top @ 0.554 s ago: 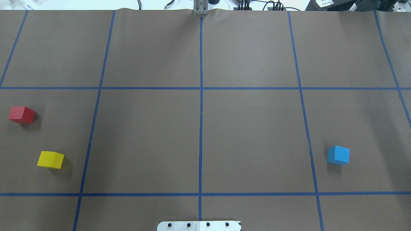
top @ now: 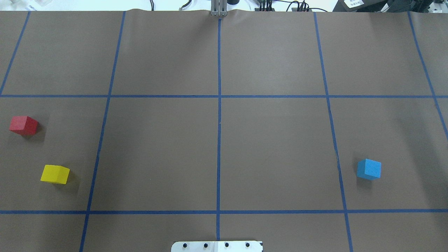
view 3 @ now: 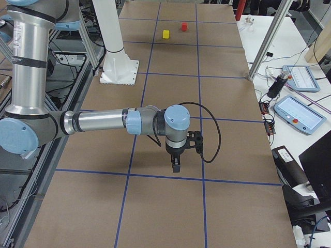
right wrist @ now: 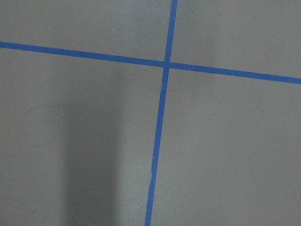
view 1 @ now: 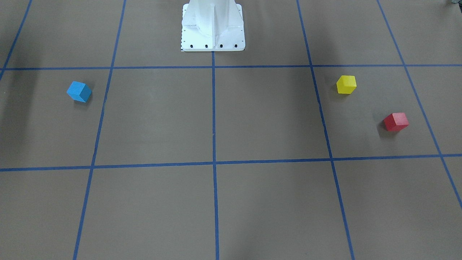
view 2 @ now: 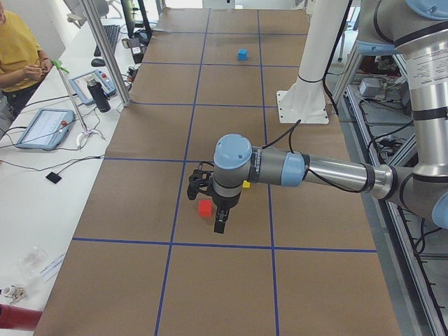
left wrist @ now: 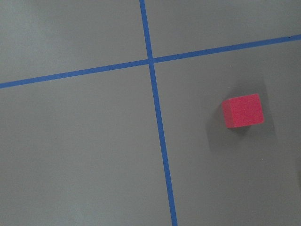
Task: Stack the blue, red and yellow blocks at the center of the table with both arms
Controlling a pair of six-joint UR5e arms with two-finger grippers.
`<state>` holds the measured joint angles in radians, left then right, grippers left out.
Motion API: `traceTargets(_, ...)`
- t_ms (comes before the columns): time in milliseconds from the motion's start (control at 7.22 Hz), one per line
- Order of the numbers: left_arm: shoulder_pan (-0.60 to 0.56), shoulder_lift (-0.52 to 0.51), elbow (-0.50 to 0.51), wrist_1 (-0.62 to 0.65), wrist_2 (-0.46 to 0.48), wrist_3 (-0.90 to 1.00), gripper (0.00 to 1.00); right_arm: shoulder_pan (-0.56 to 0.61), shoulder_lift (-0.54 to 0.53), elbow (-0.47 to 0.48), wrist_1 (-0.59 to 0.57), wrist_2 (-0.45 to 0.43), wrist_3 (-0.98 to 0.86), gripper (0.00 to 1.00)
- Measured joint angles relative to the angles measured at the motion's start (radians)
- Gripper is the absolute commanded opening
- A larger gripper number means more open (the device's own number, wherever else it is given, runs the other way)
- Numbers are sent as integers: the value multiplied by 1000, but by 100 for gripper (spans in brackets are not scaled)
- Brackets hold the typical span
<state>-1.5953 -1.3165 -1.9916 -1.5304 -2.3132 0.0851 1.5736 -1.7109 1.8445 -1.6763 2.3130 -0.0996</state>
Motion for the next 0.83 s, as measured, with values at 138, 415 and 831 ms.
traceTargets(138,0,-14,0,-2,0,-1,100,-1,13,2,3,0,1,100)
traceTargets(415,0,-60,5,-49,2,-6,100,-1,62,-16,101,0,2,100)
traceTargets(831,0,-125,51,-195,1,-8,100,-5,68,-56,294,102,77,100)
